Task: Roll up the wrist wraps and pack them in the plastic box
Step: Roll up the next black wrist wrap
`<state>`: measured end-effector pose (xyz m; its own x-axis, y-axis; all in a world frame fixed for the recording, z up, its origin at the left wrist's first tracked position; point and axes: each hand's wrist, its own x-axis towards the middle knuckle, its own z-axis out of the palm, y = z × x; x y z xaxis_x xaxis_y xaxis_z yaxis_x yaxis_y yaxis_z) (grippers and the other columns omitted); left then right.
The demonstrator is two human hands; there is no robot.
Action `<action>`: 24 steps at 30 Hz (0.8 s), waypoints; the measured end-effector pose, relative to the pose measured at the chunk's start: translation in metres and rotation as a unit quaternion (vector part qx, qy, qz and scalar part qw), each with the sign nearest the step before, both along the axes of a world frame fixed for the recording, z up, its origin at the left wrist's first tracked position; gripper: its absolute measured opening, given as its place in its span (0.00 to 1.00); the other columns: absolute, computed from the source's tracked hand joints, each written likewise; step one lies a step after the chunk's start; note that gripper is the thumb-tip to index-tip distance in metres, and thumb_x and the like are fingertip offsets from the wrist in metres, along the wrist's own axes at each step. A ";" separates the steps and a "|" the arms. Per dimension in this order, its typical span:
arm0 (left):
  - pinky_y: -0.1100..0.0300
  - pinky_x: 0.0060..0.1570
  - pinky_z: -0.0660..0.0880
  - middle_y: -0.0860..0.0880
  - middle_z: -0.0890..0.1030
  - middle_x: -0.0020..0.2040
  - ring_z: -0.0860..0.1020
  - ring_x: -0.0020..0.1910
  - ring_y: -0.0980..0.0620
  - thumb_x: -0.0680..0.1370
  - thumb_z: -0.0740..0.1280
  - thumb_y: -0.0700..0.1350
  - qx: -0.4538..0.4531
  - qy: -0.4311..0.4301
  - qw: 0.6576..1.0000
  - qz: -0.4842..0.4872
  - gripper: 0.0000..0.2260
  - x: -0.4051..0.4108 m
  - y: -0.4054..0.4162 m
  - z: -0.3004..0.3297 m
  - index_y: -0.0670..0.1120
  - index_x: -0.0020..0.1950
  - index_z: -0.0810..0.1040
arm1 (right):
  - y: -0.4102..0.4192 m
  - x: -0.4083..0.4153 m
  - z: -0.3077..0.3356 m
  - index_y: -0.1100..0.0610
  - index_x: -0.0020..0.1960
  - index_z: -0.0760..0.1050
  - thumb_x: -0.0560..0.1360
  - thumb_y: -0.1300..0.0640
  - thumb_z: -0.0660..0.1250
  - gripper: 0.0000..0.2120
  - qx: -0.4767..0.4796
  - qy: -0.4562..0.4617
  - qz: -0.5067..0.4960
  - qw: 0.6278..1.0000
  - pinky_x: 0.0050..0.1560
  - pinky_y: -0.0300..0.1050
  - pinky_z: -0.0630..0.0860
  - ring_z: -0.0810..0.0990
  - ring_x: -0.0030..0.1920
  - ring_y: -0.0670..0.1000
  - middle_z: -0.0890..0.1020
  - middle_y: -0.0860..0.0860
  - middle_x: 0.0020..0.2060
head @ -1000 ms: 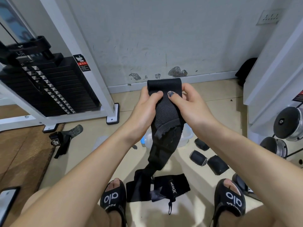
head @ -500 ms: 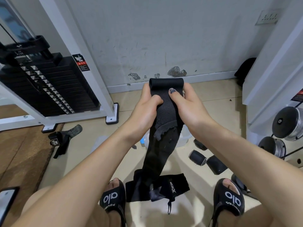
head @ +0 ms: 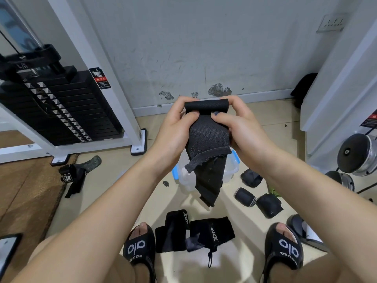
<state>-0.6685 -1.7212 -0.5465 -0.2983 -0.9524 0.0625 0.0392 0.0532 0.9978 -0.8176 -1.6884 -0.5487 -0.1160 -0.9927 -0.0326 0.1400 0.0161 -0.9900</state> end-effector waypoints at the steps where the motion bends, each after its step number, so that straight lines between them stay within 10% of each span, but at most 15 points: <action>1: 0.60 0.43 0.74 0.50 0.82 0.44 0.79 0.44 0.54 0.84 0.60 0.36 0.026 0.019 0.999 -0.001 0.10 0.000 0.000 0.001 0.49 0.54 0.78 | -0.001 -0.001 0.000 0.53 0.56 0.76 0.80 0.64 0.64 0.08 0.005 -0.008 0.012 1.000 0.39 0.47 0.68 0.75 0.43 0.55 0.78 0.54 0.41; 24: 0.57 0.34 0.65 0.46 0.75 0.43 0.68 0.39 0.50 0.81 0.55 0.33 -0.050 -0.074 0.996 0.025 0.16 0.004 -0.001 -0.008 0.54 0.47 0.73 | 0.003 0.000 0.001 0.57 0.62 0.78 0.81 0.69 0.57 0.17 0.041 -0.014 0.042 0.998 0.29 0.38 0.75 0.78 0.29 0.46 0.78 0.50 0.36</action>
